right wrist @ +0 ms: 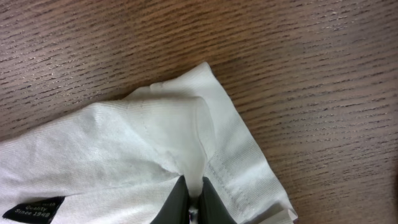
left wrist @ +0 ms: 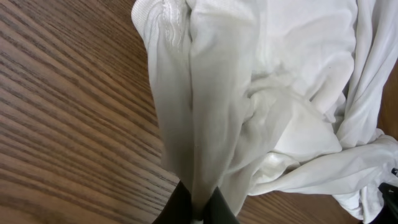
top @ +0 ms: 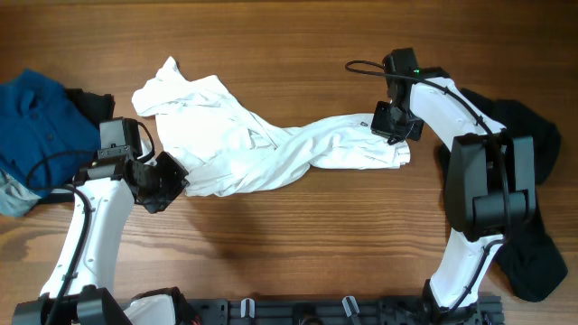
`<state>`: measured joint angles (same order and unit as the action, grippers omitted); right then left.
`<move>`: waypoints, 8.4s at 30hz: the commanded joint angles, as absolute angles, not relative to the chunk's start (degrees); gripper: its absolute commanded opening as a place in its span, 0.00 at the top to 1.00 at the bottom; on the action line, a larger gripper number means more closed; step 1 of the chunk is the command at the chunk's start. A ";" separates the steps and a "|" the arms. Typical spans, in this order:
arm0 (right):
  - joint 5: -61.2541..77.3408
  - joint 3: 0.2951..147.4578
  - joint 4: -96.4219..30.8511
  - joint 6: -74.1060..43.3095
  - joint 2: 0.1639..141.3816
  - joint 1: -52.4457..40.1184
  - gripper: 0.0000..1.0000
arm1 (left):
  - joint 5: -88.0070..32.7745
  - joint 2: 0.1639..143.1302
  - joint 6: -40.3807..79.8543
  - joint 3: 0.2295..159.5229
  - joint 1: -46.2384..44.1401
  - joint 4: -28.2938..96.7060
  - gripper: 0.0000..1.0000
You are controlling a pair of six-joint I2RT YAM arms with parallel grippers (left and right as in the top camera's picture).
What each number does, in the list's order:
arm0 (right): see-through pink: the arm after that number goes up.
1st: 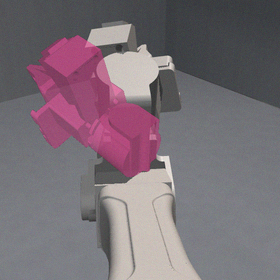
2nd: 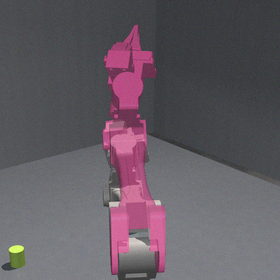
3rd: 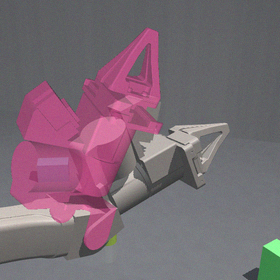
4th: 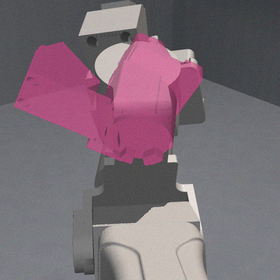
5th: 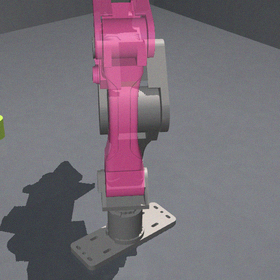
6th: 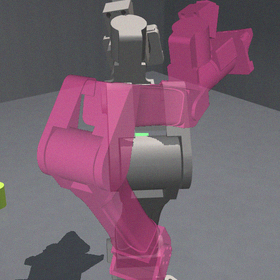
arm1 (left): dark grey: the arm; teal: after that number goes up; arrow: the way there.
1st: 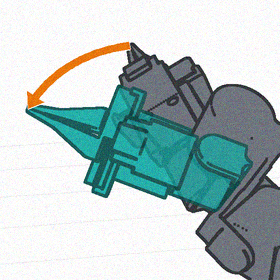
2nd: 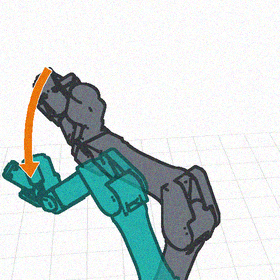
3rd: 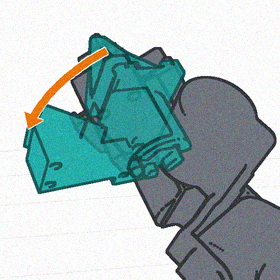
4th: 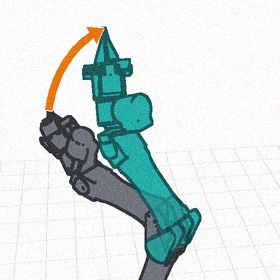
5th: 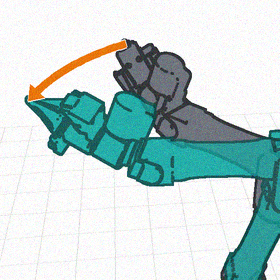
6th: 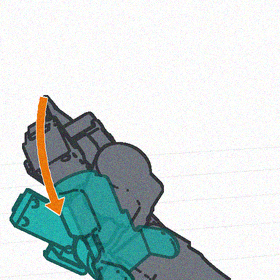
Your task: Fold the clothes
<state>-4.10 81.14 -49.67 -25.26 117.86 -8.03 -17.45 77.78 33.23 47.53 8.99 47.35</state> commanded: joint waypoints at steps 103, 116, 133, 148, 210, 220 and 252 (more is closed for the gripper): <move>-2.26 76.38 -72.55 -16.45 99.50 -0.08 0.61 | 5.04 97.73 16.01 60.97 -21.89 58.52 0.44; -2.26 76.38 -72.25 -16.45 99.50 -0.08 0.61 | 6.90 98.72 18.50 58.11 -22.35 54.28 0.53; -2.26 76.38 -72.29 -16.47 99.50 -0.08 0.61 | 4.56 100.20 18.48 56.18 -22.35 52.51 0.71; -2.28 76.38 -72.25 -16.45 99.50 -0.08 0.61 | 5.06 100.20 18.50 53.47 -22.35 49.65 0.85; 0.10 76.36 -69.67 -13.50 105.54 -0.08 0.48 | 4.45 92.71 32.67 58.06 -11.73 56.31 0.36; 0.12 76.36 -69.97 -13.50 105.54 -0.08 0.48 | 4.62 96.53 32.64 58.04 -11.73 55.33 0.36; -3.38 75.35 -70.32 -18.04 105.54 -0.08 0.48 | 2.85 84.12 27.18 60.34 -6.20 59.59 0.96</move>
